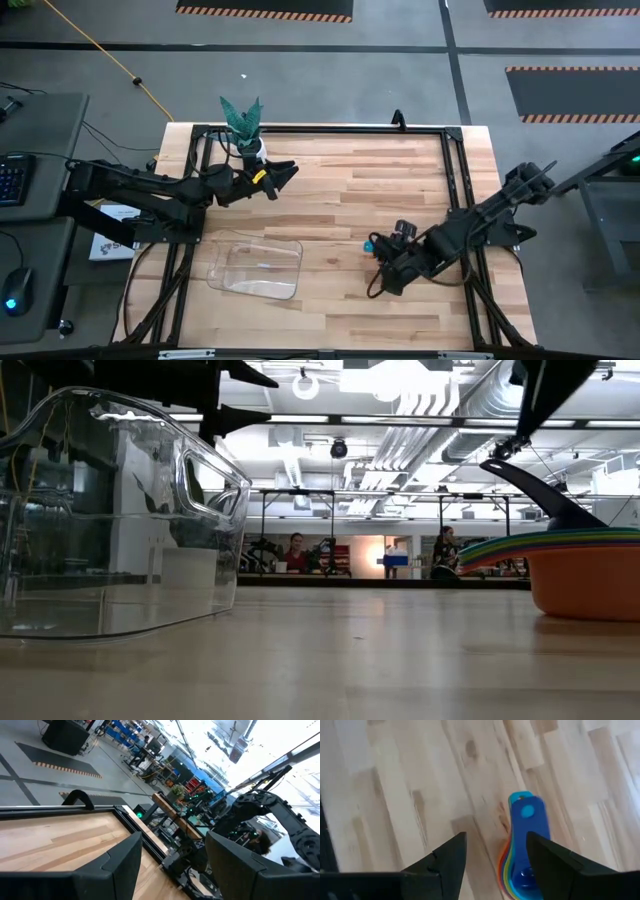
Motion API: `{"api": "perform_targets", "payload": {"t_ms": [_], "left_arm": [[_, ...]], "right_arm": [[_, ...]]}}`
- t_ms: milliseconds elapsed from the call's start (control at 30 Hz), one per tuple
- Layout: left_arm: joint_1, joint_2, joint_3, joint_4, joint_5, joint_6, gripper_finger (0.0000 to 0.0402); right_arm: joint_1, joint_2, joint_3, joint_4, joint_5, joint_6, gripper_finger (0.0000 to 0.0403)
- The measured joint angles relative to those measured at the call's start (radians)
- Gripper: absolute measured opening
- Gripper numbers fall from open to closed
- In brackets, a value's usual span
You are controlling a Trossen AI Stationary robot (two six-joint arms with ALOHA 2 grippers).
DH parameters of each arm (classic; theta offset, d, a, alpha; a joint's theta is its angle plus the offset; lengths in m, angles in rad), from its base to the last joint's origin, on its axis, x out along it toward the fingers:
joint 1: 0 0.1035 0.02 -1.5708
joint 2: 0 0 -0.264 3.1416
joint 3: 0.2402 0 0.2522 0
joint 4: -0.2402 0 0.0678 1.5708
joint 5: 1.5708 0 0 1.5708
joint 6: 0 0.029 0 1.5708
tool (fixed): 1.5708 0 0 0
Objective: Nest measuring cups in basket
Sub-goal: Stack the dark blue measuring cup on top of the light blue measuring cup
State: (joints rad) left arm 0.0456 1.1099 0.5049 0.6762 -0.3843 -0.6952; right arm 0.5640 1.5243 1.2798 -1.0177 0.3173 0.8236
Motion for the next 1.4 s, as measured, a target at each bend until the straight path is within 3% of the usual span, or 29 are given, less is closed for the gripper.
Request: {"api": "perform_targets", "payload": {"t_ms": [300,500,700,1000,1133,1400], "left_arm": [[0.0,0.0,0.0,-0.004,0.0,0.0,0.0211],[0.0,0.0,0.0,-0.004,0.0,0.0,0.0211],[0.0,0.0,0.0,-0.003,0.001,0.0,0.0211],[-0.001,0.0,0.0,-0.003,0.017,-0.008,0.0211],[-0.001,0.0,0.0,0.0,0.017,-0.008,0.0211],[-0.001,0.0,0.0,0.001,0.018,-0.011,0.0211]], "right_arm": [[-0.023,0.023,-0.02,-0.01,-0.012,0.004,0.0203],[-0.065,0.019,-0.019,-0.04,-0.035,0.002,0.0248],[-0.108,0.019,-0.019,-0.063,-0.041,-0.151,0.0289],[-0.114,0.019,-0.021,-0.041,-0.117,-0.262,0.0293],[-0.109,-0.002,-0.111,0.053,-0.141,-0.243,0.0293],[-0.136,-0.064,-0.151,0.069,-0.083,-0.246,0.0293]]}}
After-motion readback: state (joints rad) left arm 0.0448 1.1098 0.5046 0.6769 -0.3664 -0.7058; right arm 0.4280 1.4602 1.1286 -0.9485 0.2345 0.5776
